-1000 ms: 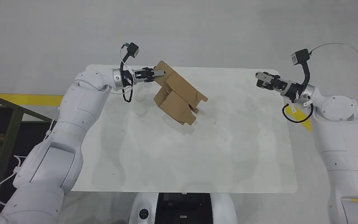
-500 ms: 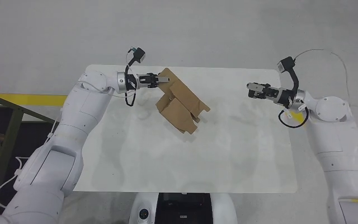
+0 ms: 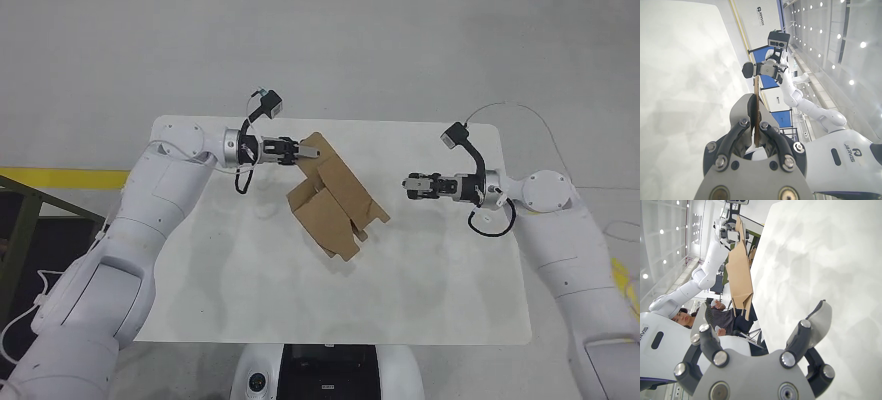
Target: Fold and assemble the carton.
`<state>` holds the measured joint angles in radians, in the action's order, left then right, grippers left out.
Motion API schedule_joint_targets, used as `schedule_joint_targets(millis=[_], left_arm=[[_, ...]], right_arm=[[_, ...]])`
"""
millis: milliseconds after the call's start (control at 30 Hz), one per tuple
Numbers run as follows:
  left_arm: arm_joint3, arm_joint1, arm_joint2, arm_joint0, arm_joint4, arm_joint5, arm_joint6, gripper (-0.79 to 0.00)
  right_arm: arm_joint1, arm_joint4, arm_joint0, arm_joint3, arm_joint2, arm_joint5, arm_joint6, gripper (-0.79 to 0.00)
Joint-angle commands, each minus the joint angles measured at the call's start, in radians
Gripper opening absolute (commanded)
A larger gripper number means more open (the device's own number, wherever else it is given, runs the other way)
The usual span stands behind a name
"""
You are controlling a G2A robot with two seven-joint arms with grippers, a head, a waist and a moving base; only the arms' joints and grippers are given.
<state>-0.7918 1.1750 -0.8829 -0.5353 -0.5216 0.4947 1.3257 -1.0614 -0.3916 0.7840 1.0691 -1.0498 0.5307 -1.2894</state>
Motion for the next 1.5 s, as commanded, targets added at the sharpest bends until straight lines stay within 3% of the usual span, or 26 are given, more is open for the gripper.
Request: schedule_joint_targets(millis=[0,167,367,533,667,933,1267,1333,1367,1400,1433,1467], left_arm=[[-0.001,0.003,0.009,0.005,-0.009,-0.006,0.006,-0.785],[-0.001,0.011,0.031,0.011,-0.034,-0.014,0.014,-0.785],[0.005,0.024,0.059,0.014,-0.071,-0.021,0.021,-0.785],[0.013,0.038,0.083,0.021,-0.087,-0.021,0.021,-0.785],[0.019,0.044,0.096,0.029,-0.093,-0.020,0.019,-0.785],[0.029,0.048,0.109,0.040,-0.093,-0.016,0.016,-0.785],[0.047,0.046,0.116,0.049,-0.078,0.000,-0.001,-0.785],[0.052,0.045,0.116,0.051,-0.077,0.002,-0.002,-0.785],[0.053,0.044,0.116,0.052,-0.076,0.003,-0.003,-0.763],[0.055,0.044,0.115,0.053,-0.076,0.006,-0.006,-0.486],[0.057,0.043,0.115,0.054,-0.074,0.007,-0.008,-0.108],[0.057,0.042,0.114,0.055,-0.075,0.008,-0.008,0.000]], right_arm=[[-0.004,-0.009,-0.007,-0.003,0.027,0.003,0.003,0.000],[-0.013,-0.048,-0.025,-0.009,0.082,0.001,0.001,0.000],[-0.018,-0.103,-0.038,-0.003,0.140,-0.005,-0.006,-0.083],[-0.021,-0.134,-0.048,-0.004,0.186,-0.007,-0.007,-0.215],[-0.022,-0.154,-0.058,-0.004,0.215,-0.009,-0.009,-0.397],[-0.020,-0.197,-0.073,-0.008,0.258,-0.011,-0.012,-0.514],[-0.014,-0.230,-0.089,-0.001,0.297,-0.013,-0.013,-0.770],[-0.012,-0.237,-0.091,-0.001,0.302,-0.012,-0.012,-0.785],[-0.011,-0.240,-0.092,0.000,0.305,-0.012,-0.012,-0.785],[-0.010,-0.243,-0.093,0.001,0.308,-0.012,-0.012,-0.785],[-0.010,-0.245,-0.094,0.002,0.311,-0.012,-0.013,-0.785],[-0.009,-0.247,-0.095,0.003,0.313,-0.013,-0.013,-0.785]])
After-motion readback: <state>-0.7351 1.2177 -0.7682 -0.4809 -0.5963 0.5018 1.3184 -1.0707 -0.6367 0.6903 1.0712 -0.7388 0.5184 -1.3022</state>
